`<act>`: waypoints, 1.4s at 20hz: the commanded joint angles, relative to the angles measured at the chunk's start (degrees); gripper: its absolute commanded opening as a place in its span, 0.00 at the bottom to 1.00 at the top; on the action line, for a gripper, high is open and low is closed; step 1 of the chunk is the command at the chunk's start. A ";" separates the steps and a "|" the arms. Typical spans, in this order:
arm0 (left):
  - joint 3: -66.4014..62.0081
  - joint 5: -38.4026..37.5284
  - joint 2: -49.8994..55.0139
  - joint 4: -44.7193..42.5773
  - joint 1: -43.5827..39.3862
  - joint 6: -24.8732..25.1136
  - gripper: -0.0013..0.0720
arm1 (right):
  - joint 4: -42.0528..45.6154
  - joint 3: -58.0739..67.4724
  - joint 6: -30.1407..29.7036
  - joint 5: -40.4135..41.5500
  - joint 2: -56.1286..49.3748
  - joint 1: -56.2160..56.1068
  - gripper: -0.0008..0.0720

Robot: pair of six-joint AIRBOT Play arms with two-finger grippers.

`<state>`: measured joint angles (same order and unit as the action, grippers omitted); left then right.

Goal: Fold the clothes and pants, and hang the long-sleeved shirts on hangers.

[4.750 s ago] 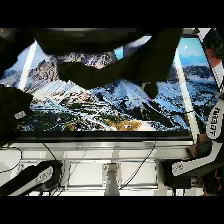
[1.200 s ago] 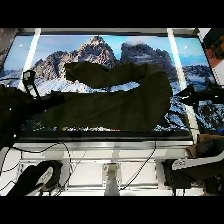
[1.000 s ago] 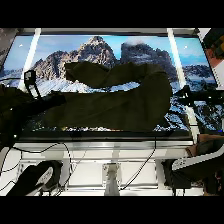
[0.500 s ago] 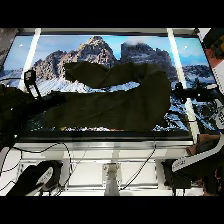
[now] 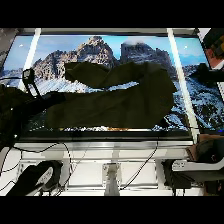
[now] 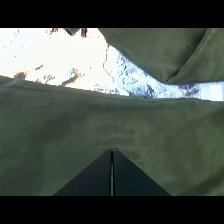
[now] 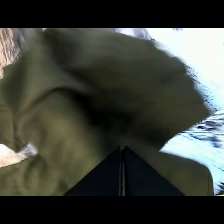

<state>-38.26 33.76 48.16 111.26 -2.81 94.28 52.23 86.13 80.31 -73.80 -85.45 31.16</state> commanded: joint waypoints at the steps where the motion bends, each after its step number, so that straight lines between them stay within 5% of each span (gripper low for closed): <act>1: -0.02 -0.66 0.04 -0.02 0.00 0.02 0.03 | 8.39 4.61 2.67 -2.75 7.02 0.24 0.06; 6: -0.02 -0.63 0.04 -0.17 0.00 0.02 0.03 | 11.39 7.06 5.51 -3.89 6.16 0.24 0.07; 7: -0.02 -0.63 0.04 -0.17 0.00 0.02 0.03 | 12.96 6.56 7.19 -4.94 4.70 0.24 0.19; 8: -0.02 -0.63 0.04 -0.17 0.00 0.02 0.03 | 13.07 5.84 7.87 -5.95 2.82 0.24 0.45; 9: -0.02 -0.61 0.04 -0.17 0.00 0.02 0.03 | 12.87 5.22 7.85 -7.13 0.24 0.24 0.48; 17: -0.02 -0.55 0.04 -0.17 0.00 0.02 0.03 | -2.95 4.83 9.73 -7.80 -24.22 0.28 0.48; 21: -0.02 -0.39 0.04 -0.15 0.00 0.02 0.03 | -3.23 5.01 10.29 -0.35 -27.30 0.39 0.50; 24: -0.02 -0.39 0.04 -0.15 -0.02 0.00 0.03 | -2.99 5.03 10.29 1.84 -28.26 0.74 0.67; 28: -0.02 -0.37 0.04 -0.13 -0.02 0.00 0.03 | -4.35 5.03 9.62 3.34 -30.10 0.68 0.67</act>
<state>-38.26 33.34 48.16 111.11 -2.83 94.28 47.86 91.18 90.61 -73.32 -114.13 31.83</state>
